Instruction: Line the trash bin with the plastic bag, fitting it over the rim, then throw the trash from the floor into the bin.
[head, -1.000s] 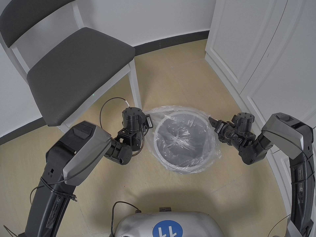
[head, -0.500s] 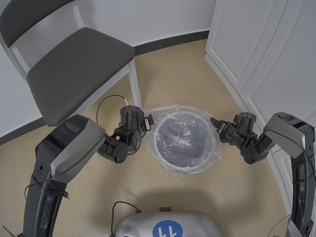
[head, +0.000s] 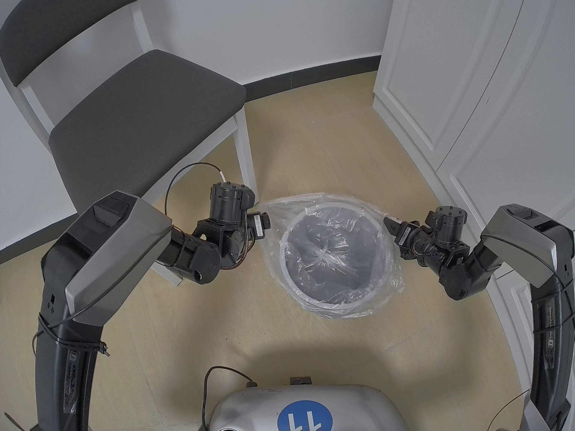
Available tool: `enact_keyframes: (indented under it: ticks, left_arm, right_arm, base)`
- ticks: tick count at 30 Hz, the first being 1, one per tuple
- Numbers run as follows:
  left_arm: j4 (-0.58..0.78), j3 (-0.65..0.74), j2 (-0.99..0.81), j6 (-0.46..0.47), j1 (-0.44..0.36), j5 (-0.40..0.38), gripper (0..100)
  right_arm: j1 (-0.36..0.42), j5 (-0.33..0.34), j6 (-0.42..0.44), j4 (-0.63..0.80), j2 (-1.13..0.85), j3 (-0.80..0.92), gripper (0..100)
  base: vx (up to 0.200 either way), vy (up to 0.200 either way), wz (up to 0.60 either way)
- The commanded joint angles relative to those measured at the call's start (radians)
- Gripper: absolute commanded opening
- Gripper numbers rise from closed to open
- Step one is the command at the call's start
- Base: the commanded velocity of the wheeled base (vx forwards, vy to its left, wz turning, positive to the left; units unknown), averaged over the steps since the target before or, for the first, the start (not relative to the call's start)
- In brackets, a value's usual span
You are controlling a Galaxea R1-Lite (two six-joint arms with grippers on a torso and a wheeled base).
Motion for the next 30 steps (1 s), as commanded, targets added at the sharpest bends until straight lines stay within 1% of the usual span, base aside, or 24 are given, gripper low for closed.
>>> enact_keyframes:
  ticks: [1, 4, 5, 7, 21, 27, 30]
  left_arm:
    - [0.003, -0.028, 0.059, -0.002, 0.005, 0.0, 100]
    - [0.005, -0.039, 0.079, -0.002, 0.005, 0.0, 100]
    - [0.024, -0.051, 0.099, -0.002, 0.003, 0.0, 100]
    - [0.04, -0.054, 0.105, -0.003, 0.002, 0.0, 100]
    - [0.051, -0.085, 0.185, -0.003, -0.008, 0.0, 100]
    - [0.051, -0.083, 0.176, -0.003, -0.005, 0.002, 100]
    - [0.051, -0.068, 0.134, -0.003, -0.001, 0.002, 100]
  right_arm:
    - [-0.007, 0.002, -0.001, -0.001, 0.021, -0.002, 100]
    - [-0.007, 0.007, -0.001, -0.001, 0.026, -0.002, 100]
    - [-0.012, 0.022, -0.001, -0.001, 0.036, -0.002, 100]
    - [-0.015, 0.028, -0.001, -0.001, 0.046, -0.003, 100]
    - [-0.027, 0.042, 0.001, -0.007, 0.156, -0.04, 100]
    - [-0.029, 0.04, -0.002, -0.022, 0.136, -0.023, 100]
    - [-0.029, 0.042, -0.027, -0.025, 0.052, 0.026, 100]
  base:
    - [0.0, 0.0, 0.0]
    - [0.0, 0.0, 0.0]
    - [0.0, 0.0, 0.0]
    - [0.0, 0.0, 0.0]
    - [0.0, 0.0, 0.0]
    - [0.0, 0.0, 0.0]
    - [0.0, 0.0, 0.0]
